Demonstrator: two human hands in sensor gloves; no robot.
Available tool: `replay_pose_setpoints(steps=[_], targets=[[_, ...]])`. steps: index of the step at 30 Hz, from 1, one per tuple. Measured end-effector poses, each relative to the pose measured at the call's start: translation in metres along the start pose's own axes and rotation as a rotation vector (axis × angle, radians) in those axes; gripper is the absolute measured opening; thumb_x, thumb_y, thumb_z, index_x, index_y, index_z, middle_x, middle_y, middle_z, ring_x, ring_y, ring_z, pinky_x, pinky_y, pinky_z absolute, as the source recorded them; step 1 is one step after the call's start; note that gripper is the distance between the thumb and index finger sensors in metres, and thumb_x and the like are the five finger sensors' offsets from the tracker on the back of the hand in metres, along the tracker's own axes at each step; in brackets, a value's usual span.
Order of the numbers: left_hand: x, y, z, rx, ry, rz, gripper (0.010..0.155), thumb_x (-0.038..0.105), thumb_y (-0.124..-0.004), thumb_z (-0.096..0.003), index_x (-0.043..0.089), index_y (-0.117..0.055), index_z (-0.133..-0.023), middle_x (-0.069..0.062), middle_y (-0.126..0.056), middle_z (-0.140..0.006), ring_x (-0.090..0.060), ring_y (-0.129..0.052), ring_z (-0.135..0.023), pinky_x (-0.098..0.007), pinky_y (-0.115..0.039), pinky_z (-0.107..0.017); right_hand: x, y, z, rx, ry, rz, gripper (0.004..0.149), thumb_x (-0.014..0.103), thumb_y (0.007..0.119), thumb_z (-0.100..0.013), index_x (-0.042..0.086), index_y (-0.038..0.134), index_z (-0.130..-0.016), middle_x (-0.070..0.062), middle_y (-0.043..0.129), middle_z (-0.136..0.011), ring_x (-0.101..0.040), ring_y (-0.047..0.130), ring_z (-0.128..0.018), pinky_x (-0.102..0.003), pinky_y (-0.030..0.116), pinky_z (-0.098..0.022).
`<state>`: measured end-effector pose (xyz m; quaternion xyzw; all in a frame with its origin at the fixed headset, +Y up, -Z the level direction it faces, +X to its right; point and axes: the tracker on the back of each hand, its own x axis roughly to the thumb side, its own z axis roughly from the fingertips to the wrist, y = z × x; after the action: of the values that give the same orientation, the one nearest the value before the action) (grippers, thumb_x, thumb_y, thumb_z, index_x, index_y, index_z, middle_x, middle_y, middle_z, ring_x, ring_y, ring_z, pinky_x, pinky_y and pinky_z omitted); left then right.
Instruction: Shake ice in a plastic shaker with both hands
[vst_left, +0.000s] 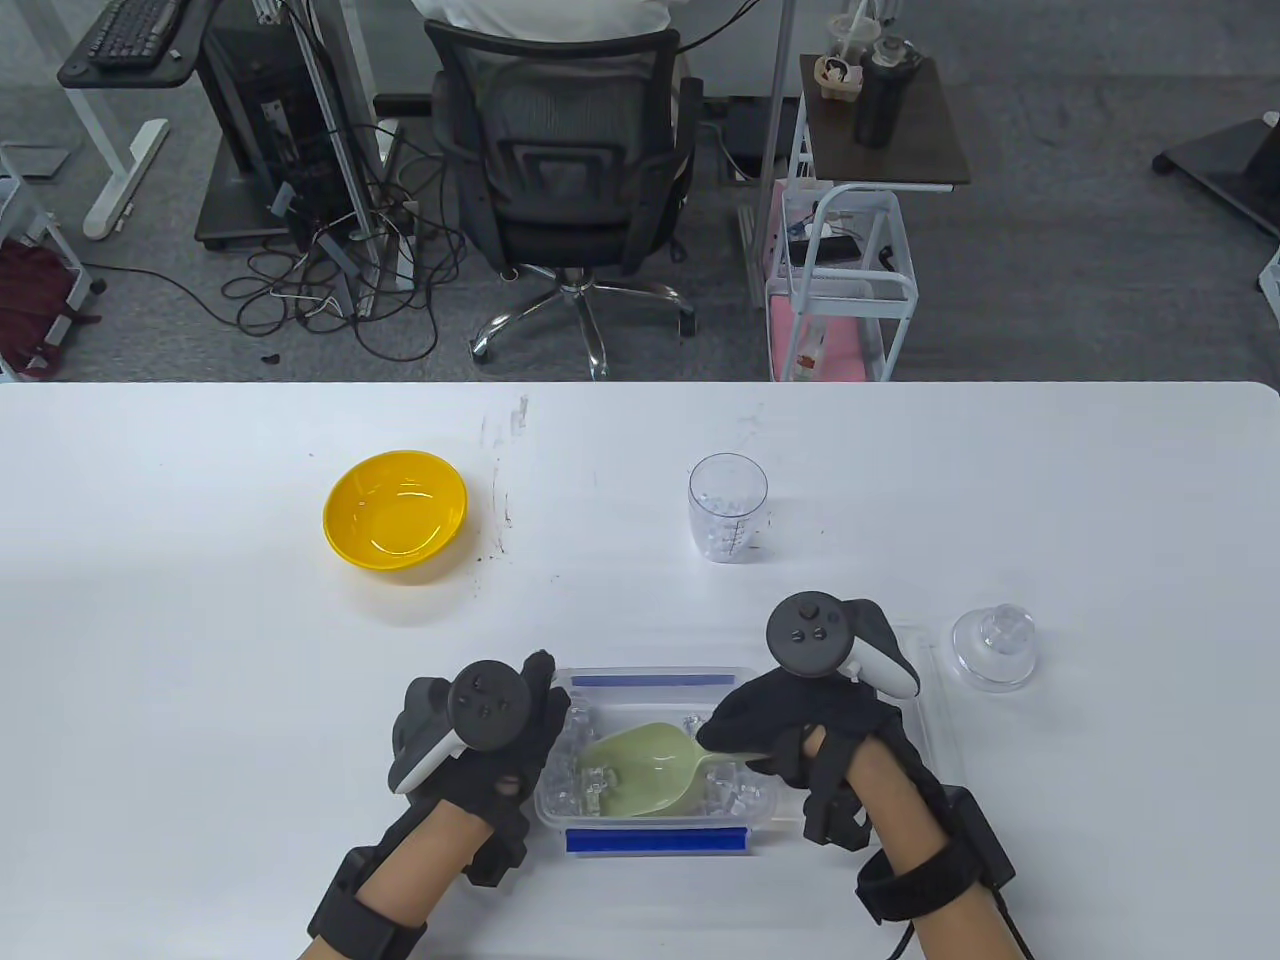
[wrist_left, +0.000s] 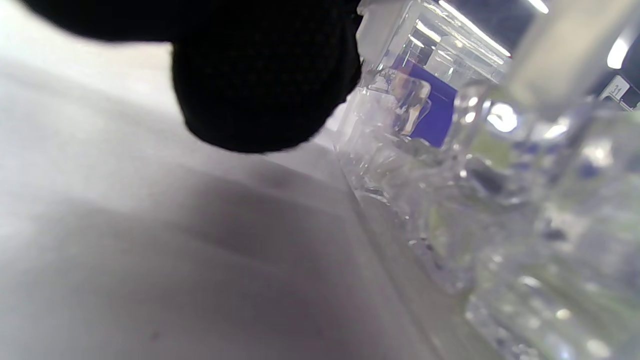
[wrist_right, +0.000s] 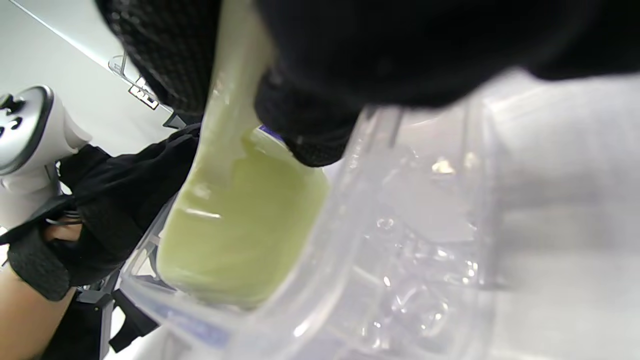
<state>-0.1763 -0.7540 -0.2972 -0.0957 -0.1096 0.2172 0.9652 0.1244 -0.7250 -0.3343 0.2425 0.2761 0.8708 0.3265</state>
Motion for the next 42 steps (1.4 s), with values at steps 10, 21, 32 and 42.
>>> replay_pose_setpoints(steps=[10, 21, 32, 42], targets=[[0.000, 0.000, 0.000, -0.004, -0.001, 0.001, 0.065, 0.049, -0.051, -0.0570, 0.008, -0.052, -0.108, -0.016, -0.094, -0.057, -0.020, -0.101, -0.024, -0.029, -0.087, -0.015, -0.009, -0.007, 0.004, 0.023, -0.022, -0.117, 0.066, 0.049, 0.095, -0.022, 0.008, 0.097, -0.073, -0.004, 0.101, -0.034, -0.014, 0.095, -0.003, -0.040, 0.088, -0.010], [0.000, 0.000, -0.001, -0.008, -0.001, 0.009, 0.065, 0.049, -0.050, -0.0570, 0.008, -0.052, -0.108, -0.016, -0.094, -0.057, -0.019, -0.100, -0.024, -0.029, -0.087, -0.015, -0.030, -0.027, 0.017, -0.036, -0.068, -0.304, 0.066, 0.049, 0.095, -0.022, 0.008, 0.097, -0.073, -0.008, 0.100, -0.032, -0.014, 0.095, -0.003, -0.041, 0.088, -0.010], [-0.001, 0.001, -0.001, -0.008, -0.001, 0.011, 0.065, 0.049, -0.050, -0.0571, 0.008, -0.052, -0.108, -0.016, -0.094, -0.057, -0.020, -0.100, -0.024, -0.029, -0.087, -0.015, -0.040, -0.046, 0.036, -0.384, -0.132, -0.588, 0.068, 0.053, 0.091, -0.025, 0.010, 0.095, -0.078, -0.006, 0.099, -0.035, -0.010, 0.095, -0.005, -0.037, 0.089, -0.010], [-0.001, 0.000, -0.001, -0.008, -0.001, 0.014, 0.065, 0.049, -0.051, -0.0571, 0.008, -0.052, -0.108, -0.016, -0.094, -0.057, -0.020, -0.100, -0.024, -0.029, -0.087, -0.015, -0.004, -0.107, 0.066, -0.894, 0.132, -0.218, 0.068, 0.049, 0.093, -0.024, 0.007, 0.095, -0.078, -0.010, 0.099, -0.035, -0.013, 0.095, -0.005, -0.039, 0.087, -0.010]])
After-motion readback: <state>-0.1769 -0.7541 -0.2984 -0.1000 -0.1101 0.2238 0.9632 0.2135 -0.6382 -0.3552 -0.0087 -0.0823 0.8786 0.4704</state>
